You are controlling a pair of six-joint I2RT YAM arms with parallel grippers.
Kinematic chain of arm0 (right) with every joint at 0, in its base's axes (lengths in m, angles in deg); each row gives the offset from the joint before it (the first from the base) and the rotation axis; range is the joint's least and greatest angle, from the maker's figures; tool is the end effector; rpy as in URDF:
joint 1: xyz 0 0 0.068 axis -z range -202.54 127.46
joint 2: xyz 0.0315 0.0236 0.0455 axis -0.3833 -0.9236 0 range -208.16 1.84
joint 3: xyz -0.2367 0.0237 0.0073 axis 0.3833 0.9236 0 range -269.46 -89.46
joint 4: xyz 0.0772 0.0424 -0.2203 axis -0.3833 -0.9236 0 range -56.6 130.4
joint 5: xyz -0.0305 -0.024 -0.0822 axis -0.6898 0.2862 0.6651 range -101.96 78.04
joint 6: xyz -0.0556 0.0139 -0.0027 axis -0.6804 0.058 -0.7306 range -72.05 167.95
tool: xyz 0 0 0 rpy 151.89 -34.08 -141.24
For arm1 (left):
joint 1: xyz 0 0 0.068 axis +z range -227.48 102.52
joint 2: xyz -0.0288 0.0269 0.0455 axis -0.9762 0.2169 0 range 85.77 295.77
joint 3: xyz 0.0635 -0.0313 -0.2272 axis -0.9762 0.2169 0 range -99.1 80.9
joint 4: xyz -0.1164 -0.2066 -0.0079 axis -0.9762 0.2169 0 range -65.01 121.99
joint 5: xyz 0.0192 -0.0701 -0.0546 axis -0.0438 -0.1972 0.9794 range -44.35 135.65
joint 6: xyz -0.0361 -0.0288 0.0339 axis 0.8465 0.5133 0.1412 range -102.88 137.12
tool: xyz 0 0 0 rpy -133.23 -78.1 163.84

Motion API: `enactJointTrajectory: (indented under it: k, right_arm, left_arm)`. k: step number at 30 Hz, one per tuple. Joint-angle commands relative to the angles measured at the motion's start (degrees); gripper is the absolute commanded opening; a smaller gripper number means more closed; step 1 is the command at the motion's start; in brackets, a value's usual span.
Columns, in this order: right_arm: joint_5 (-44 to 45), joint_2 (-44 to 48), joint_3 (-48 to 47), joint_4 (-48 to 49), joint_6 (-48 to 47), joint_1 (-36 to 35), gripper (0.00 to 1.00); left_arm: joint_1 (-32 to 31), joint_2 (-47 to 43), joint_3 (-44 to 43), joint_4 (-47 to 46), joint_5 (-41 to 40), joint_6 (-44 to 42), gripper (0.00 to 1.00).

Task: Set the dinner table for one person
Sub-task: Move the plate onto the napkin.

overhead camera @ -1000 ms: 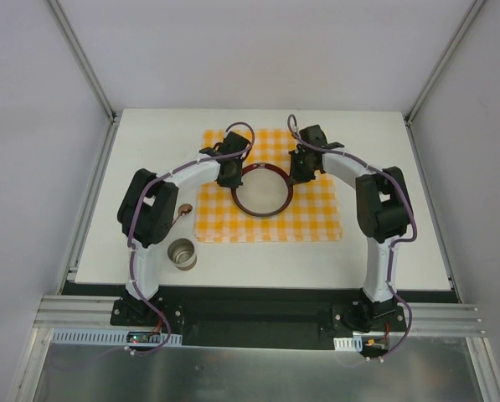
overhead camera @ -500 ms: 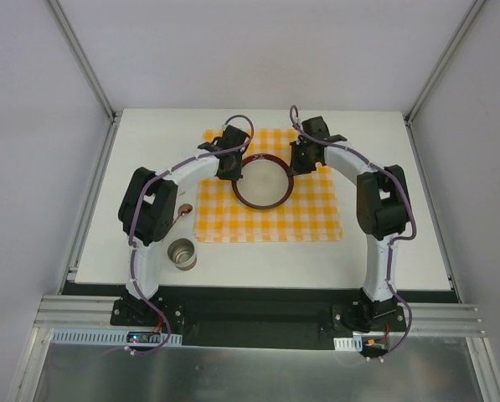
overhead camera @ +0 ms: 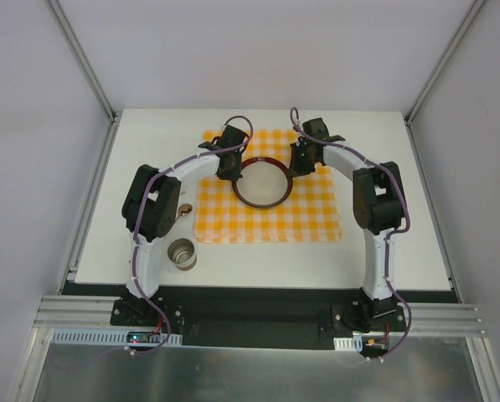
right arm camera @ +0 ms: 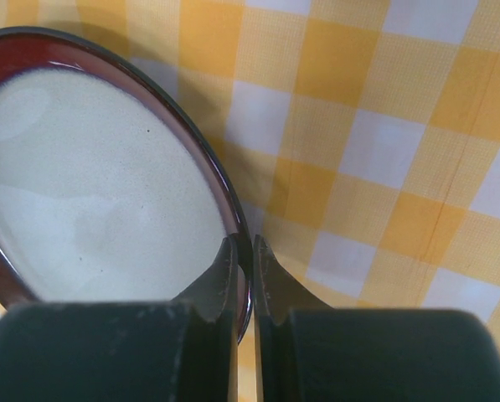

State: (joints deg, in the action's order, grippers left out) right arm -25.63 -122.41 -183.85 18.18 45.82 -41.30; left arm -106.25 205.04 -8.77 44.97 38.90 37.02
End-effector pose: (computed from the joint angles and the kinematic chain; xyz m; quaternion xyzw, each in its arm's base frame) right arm 0.4115 0.1498 0.1553 -0.2083 0.9164 0.1580 0.3030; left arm 0.3753 -0.2006 0.1693 0.0522 0.9356 -0.0918 0.3369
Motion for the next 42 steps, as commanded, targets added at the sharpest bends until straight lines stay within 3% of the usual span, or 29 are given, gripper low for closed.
enactJointTrajectory:
  k: [1,22,24,25,26,28,30,32,42]
  right_arm:
    - [1.45,0.23,-0.36,3.32,1.34,0.13,0.01]
    - [1.98,4.63,4.74,4.64,1.87,0.04,0.00]
    - [2.07,4.10,4.39,4.20,3.26,0.04,0.12]
    - [2.16,4.10,4.74,4.03,3.36,0.04,0.26]
    - [2.33,4.19,5.09,4.11,3.45,0.13,0.30]
    - [2.68,5.23,5.79,4.46,3.45,0.13,0.37]
    - [3.30,6.55,6.67,4.46,3.27,0.13,0.38]
    - [4.18,9.09,7.20,4.20,2.92,0.13,0.39]
    - [8.13,22.90,13.26,3.23,2.39,-1.19,0.39]
  left_arm:
    - [0.03,-0.61,-1.21,0.93,0.50,-2.24,0.00]
    - [0.03,-2.81,0.37,1.10,2.26,-1.97,0.00]
    - [0.03,-2.28,0.46,1.10,2.87,-2.15,0.14]
    - [0.03,-2.28,0.72,1.11,3.05,-2.06,0.21]
    - [0.03,-2.28,0.81,0.84,3.14,-2.06,0.37]
    - [0.03,-3.06,1.86,1.02,3.05,-1.88,0.48]
    - [0.03,-4.03,2.74,1.02,2.61,-1.62,0.74]
    - [0.03,-6.40,4.41,1.02,2.52,-1.36,0.83]
    - [-0.67,-20.20,12.85,1.02,0.59,0.23,0.91]
